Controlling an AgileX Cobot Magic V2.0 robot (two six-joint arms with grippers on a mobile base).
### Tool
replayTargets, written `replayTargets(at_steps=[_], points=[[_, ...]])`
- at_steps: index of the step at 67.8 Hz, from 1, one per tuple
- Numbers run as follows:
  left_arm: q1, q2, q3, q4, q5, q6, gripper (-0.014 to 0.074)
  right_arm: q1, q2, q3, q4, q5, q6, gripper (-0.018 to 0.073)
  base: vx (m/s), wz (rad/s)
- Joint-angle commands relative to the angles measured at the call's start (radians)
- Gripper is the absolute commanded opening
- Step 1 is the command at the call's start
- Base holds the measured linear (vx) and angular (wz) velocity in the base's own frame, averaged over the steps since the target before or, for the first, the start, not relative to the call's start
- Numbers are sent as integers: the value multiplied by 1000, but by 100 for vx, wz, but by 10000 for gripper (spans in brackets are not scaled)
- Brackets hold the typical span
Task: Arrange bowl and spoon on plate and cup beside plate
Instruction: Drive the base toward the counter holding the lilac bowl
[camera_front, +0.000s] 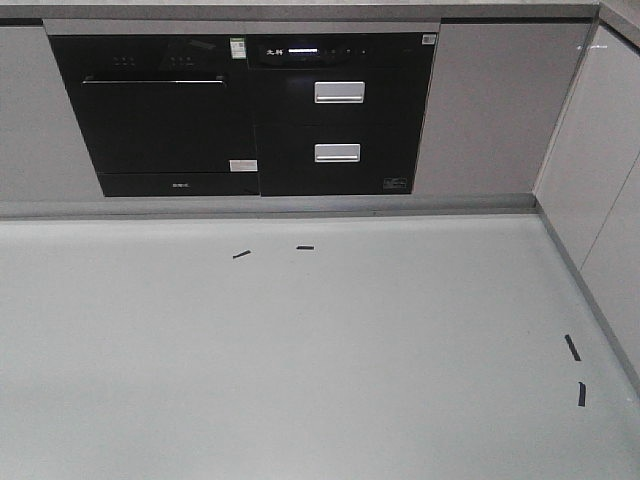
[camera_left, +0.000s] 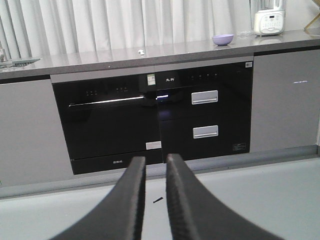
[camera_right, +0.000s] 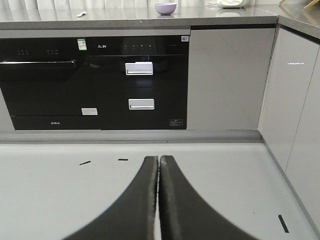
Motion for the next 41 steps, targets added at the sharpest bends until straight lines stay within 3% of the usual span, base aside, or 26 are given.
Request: replayTargets(at_steps=[1,41], points=[[-1,-15,-8,-2,-69,-6,111,-5,-10,4,-3,-72,-9,-3,0,0],[-1,-15,-8,-2,-69,-6,111,-5,-10,4,-3,-72,-9,-3,0,0]])
